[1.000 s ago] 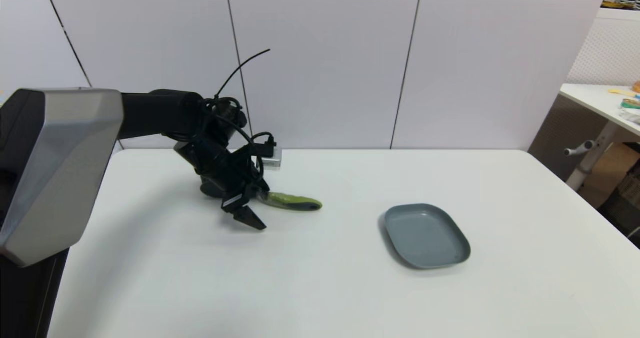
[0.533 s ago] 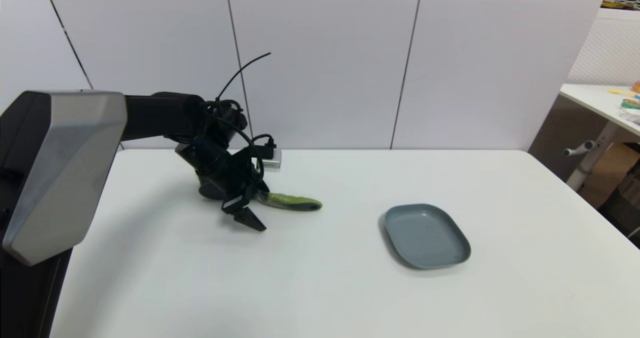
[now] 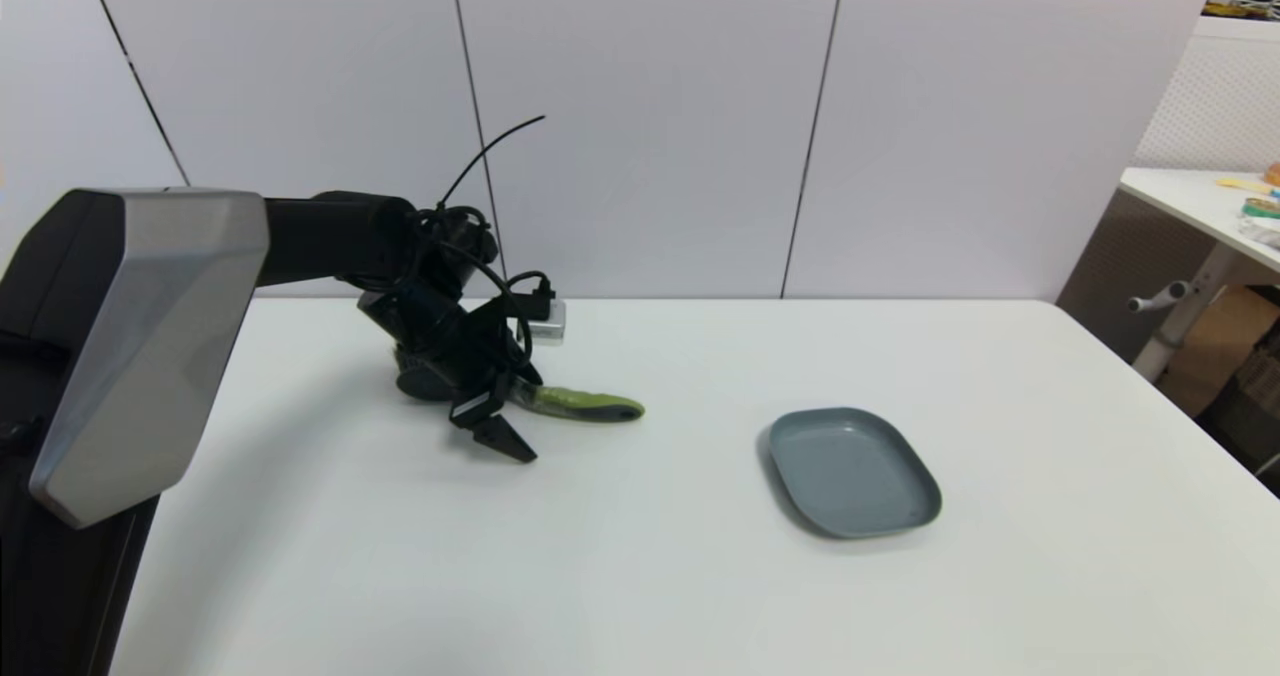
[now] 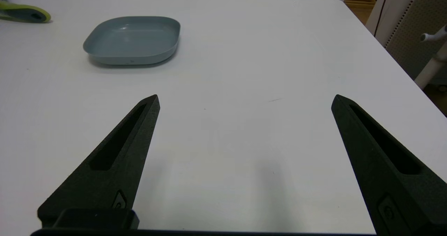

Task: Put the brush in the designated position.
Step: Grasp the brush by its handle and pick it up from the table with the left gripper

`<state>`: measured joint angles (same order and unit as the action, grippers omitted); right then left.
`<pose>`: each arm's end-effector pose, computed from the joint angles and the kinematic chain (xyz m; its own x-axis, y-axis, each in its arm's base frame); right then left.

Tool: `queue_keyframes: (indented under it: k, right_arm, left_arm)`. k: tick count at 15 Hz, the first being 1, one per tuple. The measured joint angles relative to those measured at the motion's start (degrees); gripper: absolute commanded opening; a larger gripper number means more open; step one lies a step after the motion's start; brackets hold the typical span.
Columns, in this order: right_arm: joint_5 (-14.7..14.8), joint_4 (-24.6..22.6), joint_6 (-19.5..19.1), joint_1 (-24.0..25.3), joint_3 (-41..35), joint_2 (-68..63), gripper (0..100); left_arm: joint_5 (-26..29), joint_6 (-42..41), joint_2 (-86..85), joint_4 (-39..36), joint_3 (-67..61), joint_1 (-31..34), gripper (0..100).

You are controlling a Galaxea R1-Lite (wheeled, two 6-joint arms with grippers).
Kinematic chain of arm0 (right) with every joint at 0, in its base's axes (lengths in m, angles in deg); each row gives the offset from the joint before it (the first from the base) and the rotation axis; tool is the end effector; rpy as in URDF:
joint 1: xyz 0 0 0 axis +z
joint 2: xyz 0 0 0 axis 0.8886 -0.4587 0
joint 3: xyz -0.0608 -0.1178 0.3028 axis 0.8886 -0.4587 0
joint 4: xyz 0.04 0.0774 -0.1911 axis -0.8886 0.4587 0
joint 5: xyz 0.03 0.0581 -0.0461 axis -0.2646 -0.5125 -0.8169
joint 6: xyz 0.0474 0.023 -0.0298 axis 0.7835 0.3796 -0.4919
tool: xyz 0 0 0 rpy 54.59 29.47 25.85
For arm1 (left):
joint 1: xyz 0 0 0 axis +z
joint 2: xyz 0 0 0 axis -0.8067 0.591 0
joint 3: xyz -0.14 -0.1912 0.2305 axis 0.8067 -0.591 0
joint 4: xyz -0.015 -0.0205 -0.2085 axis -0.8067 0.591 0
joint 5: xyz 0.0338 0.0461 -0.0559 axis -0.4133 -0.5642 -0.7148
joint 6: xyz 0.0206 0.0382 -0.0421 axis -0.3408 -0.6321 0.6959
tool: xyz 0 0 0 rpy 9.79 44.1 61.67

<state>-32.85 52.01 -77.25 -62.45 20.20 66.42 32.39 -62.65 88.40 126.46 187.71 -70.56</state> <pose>0.0059 0.0015 0.0739 0.9995 0.0283 -0.0107 -0.0287 0.9987 -0.0420 0.4479 -0.1636 0.1249 0.1411 -0.5124 -0.8471 0.9900 0.0670 0.1244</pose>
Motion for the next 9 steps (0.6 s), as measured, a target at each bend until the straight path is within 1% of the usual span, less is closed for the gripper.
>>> queue_keyframes:
  k: [1,9]
  right_arm:
    - [0.0,0.0,0.0,0.0,0.0,0.0,100]
    - [0.0,0.0,0.0,0.0,0.0,0.0,100]
  left_arm:
    - [0.0,0.0,0.0,0.0,0.0,0.0,0]
    - [-0.1,0.0,0.0,-0.1,0.0,0.5,0]
